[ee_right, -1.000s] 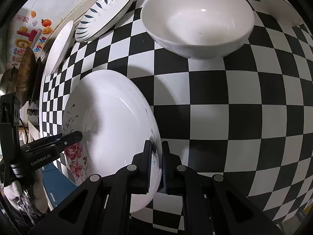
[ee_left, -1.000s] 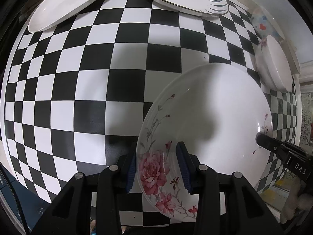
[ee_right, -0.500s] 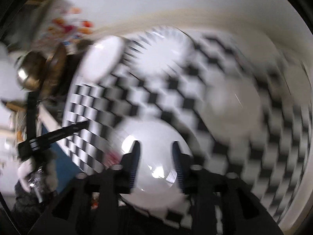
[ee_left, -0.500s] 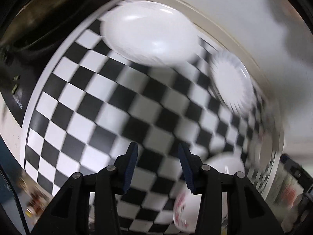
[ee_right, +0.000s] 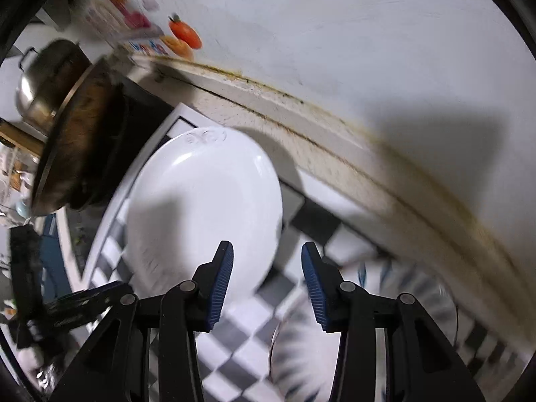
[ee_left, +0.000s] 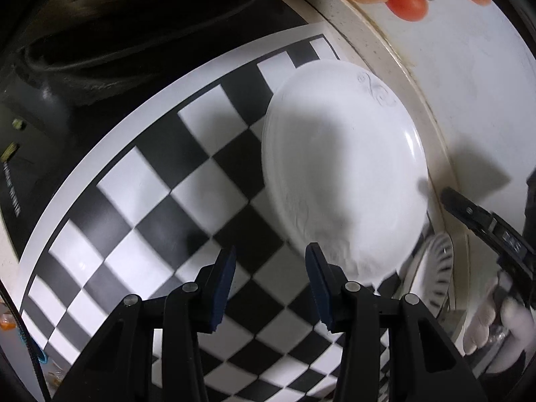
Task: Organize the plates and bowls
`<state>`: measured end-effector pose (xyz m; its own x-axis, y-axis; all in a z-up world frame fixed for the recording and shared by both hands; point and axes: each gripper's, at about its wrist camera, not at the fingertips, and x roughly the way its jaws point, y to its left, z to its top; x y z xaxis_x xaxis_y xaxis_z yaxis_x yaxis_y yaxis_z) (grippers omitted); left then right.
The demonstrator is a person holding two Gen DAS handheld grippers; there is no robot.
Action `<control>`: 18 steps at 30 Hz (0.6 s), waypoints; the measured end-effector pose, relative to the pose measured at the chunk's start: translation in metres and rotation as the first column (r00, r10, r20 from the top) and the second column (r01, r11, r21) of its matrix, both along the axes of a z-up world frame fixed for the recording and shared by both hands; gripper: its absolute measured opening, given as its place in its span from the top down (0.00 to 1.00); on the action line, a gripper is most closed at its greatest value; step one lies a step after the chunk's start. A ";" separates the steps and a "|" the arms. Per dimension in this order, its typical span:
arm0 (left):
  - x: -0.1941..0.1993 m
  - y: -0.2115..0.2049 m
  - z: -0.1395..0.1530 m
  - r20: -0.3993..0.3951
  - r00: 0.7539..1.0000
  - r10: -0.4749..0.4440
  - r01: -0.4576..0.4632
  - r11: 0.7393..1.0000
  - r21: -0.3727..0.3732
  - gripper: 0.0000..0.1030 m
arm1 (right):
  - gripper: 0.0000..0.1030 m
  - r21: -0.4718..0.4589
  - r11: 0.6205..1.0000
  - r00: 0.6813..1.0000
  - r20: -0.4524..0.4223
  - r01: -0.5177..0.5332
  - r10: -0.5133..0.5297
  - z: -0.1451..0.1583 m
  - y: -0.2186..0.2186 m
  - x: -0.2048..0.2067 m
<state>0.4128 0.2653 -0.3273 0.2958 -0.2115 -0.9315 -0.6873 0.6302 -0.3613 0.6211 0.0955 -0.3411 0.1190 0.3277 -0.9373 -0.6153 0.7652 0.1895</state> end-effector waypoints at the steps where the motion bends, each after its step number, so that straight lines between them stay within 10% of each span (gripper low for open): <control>1: 0.005 0.002 -0.002 -0.001 1.000 0.002 -0.002 1.000 0.000 0.61 | 0.58 -0.011 1.000 1.000 0.000 -0.006 0.006 -0.006 0.007 0.007; 18: 0.024 0.028 0.003 -0.014 1.000 -0.002 0.004 0.994 0.113 0.78 | 0.80 -0.014 0.996 0.994 -0.071 -0.088 0.086 -0.048 0.045 0.043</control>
<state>0.4372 0.2931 -0.3245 0.2825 -0.1056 -0.9534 -0.6897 0.6684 -0.2783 0.6643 0.1401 -0.3891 0.0243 0.3175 -0.9480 -0.6653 0.7129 0.2217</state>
